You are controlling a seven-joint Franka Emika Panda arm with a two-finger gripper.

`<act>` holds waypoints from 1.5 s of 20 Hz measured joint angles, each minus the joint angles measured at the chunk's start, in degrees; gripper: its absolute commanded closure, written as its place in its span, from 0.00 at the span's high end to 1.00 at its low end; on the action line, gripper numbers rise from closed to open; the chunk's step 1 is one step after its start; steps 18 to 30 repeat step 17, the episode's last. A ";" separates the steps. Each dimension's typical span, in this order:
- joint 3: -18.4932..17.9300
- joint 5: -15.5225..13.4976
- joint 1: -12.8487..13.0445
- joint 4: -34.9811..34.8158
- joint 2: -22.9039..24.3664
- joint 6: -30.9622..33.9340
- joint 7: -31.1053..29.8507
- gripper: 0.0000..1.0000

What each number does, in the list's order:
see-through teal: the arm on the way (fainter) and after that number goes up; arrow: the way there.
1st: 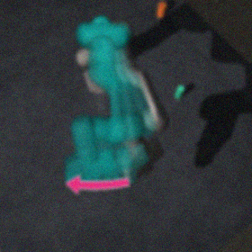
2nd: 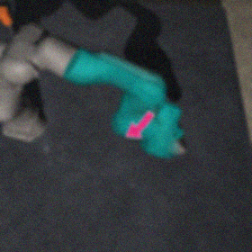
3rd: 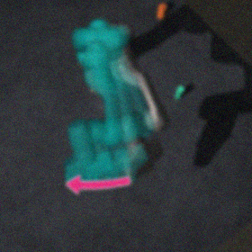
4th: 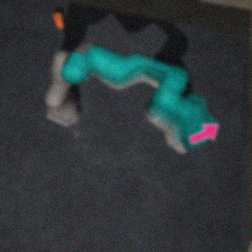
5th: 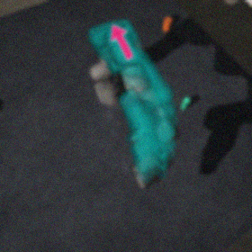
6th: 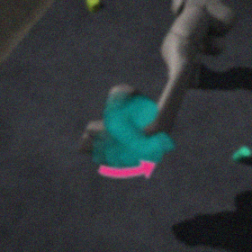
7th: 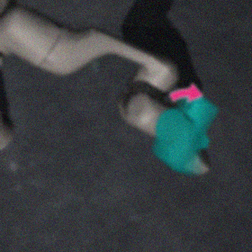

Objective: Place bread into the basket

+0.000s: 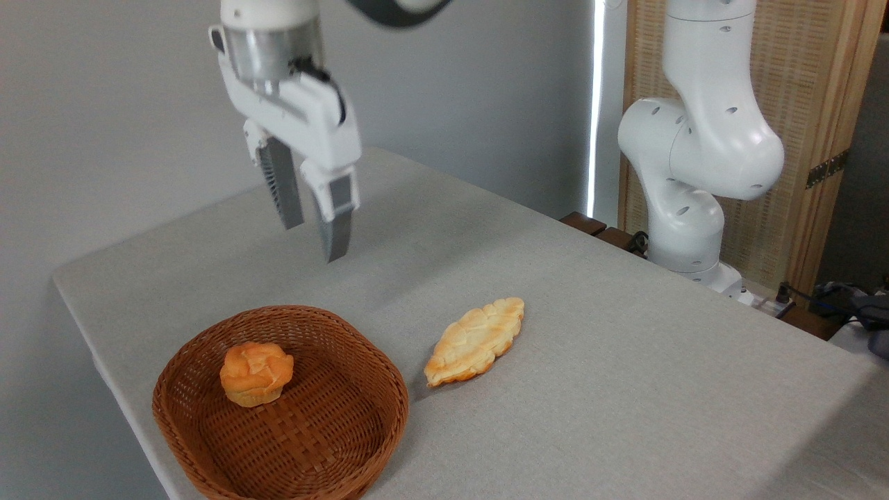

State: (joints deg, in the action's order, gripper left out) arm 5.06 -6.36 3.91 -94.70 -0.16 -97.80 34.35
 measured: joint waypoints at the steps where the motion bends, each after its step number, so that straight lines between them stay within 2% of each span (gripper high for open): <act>1: 0.46 1.05 -1.23 1.26 0.21 2.00 -0.63 1.00; 4: 0.61 2.12 -3.26 2.25 0.14 3.20 -0.88 1.00; 7: 0.51 3.28 -3.85 2.27 0.09 3.39 -0.89 1.00; 11: 0.35 4.43 -3.93 2.42 0.09 4.24 -0.91 1.00; 30: 0.35 4.44 -3.95 2.47 0.10 4.29 -0.94 1.00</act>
